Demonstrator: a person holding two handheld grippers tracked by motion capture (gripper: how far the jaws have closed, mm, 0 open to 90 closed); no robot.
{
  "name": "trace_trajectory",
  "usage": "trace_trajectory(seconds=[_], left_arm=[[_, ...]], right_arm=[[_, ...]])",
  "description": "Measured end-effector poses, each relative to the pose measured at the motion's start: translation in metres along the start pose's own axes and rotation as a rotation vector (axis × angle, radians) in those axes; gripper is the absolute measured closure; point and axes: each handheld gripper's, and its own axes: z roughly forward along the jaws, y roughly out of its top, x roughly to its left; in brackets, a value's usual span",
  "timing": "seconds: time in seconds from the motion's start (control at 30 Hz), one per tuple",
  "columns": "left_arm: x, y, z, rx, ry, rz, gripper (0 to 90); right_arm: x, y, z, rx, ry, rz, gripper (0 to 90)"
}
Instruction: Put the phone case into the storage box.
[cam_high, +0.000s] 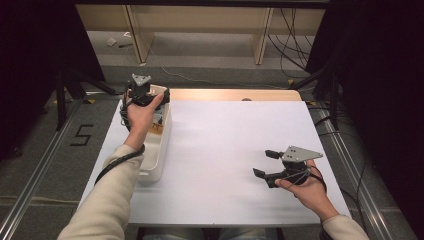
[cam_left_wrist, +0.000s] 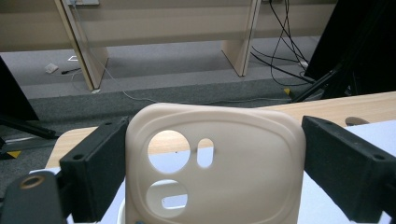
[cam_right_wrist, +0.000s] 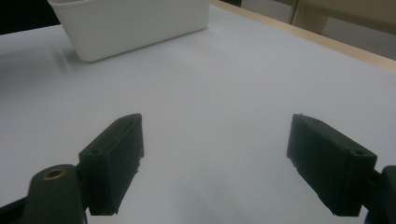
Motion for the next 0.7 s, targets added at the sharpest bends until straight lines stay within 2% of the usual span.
trace_trajectory(seconds=[0.7], left_arm=[[0.001, 0.0006, 0.0046, 0.014, -0.005, -0.001, 10.9]], right_arm=[[0.0, 0.0, 0.0002, -0.001, 0.001, -0.001, 19.7]])
